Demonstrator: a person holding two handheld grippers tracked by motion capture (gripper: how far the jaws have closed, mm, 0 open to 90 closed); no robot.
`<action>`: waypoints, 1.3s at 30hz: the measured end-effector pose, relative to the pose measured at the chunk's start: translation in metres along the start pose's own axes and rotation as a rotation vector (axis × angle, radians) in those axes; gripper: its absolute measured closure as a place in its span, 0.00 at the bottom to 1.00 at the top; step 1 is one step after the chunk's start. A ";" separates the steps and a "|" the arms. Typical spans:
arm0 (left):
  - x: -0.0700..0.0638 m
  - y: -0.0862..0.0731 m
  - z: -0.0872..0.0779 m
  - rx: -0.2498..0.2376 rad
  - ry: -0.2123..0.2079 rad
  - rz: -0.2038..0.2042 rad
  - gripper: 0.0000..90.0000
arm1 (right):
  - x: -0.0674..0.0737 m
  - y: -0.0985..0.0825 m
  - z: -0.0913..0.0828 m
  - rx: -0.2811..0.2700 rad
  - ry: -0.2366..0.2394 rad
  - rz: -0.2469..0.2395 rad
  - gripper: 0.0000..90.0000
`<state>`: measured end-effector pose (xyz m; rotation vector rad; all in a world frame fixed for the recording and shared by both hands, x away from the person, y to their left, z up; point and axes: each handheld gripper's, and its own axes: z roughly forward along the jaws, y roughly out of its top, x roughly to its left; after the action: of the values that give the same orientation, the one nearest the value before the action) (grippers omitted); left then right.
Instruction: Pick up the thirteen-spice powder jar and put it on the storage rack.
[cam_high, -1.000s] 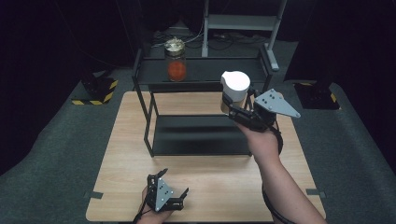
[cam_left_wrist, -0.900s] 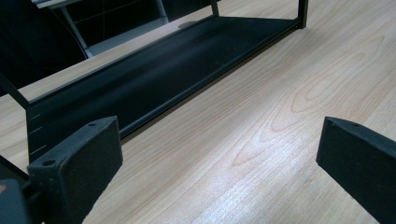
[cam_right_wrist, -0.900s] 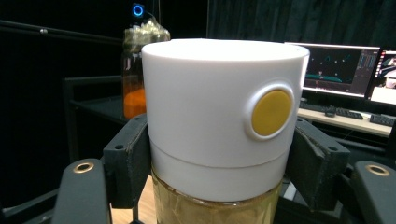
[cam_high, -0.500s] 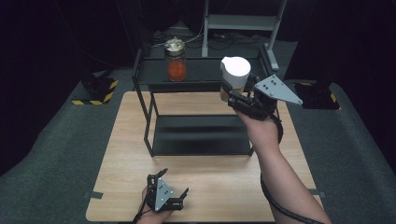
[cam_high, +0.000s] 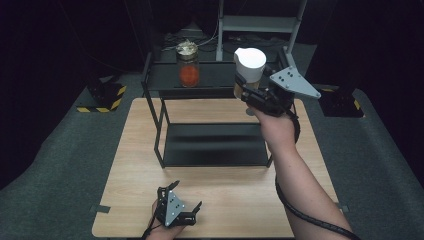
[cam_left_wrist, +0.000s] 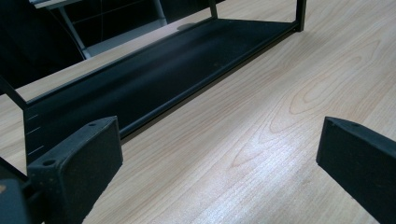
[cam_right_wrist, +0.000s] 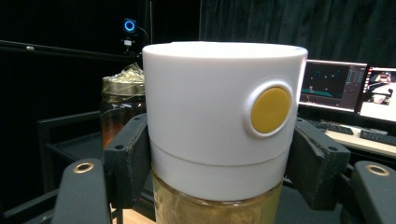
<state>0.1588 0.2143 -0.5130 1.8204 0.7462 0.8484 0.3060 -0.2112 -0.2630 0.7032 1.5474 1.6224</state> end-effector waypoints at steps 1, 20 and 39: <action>0.000 0.000 0.000 0.001 0.000 0.000 0.01 | 0.000 0.001 0.002 0.001 0.000 -0.002 0.33; 0.001 0.000 0.000 -0.002 -0.002 -0.005 0.01 | -0.006 0.008 0.031 0.014 -0.041 0.006 0.33; 0.001 -0.001 -0.001 -0.007 -0.002 -0.010 0.01 | -0.015 0.000 0.054 0.035 -0.069 0.047 0.33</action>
<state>0.1585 0.2161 -0.5138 1.8092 0.7496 0.8414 0.3586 -0.1931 -0.2551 0.8117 1.5232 1.5917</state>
